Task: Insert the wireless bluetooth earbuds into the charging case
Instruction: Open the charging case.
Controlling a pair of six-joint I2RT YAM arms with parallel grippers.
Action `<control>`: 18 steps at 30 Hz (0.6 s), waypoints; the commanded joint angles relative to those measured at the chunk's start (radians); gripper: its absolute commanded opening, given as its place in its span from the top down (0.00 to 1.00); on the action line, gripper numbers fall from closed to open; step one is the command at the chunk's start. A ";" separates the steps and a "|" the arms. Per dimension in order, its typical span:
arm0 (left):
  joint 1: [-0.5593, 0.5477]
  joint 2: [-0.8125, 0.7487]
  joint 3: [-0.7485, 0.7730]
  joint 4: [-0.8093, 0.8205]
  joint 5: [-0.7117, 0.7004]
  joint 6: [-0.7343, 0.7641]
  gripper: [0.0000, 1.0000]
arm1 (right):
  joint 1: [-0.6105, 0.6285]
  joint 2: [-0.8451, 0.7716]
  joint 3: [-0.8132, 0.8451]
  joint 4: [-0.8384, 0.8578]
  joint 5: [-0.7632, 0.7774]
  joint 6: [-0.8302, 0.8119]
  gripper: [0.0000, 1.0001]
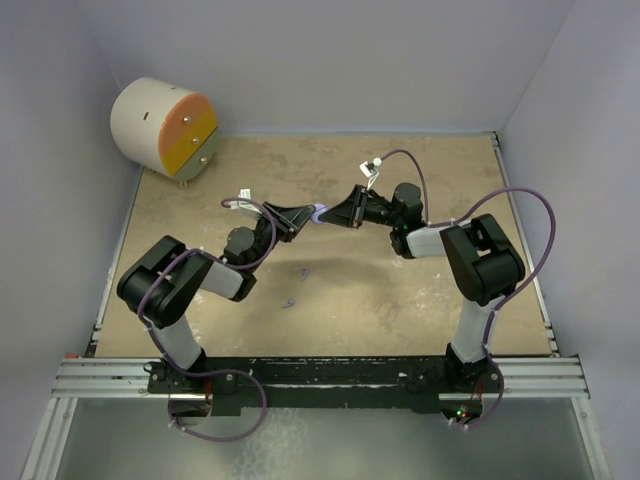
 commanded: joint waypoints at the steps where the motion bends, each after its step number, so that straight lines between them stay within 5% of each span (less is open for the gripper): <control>1: -0.020 -0.027 0.050 0.151 0.093 -0.008 1.00 | 0.022 0.019 0.026 0.004 -0.045 -0.014 0.98; 7: -0.019 -0.058 0.016 0.138 0.068 -0.034 1.00 | 0.022 0.027 0.027 0.014 -0.037 -0.023 0.93; 18: -0.022 -0.195 -0.092 -0.033 -0.057 -0.086 1.00 | 0.020 0.012 0.101 -0.143 0.075 -0.158 0.63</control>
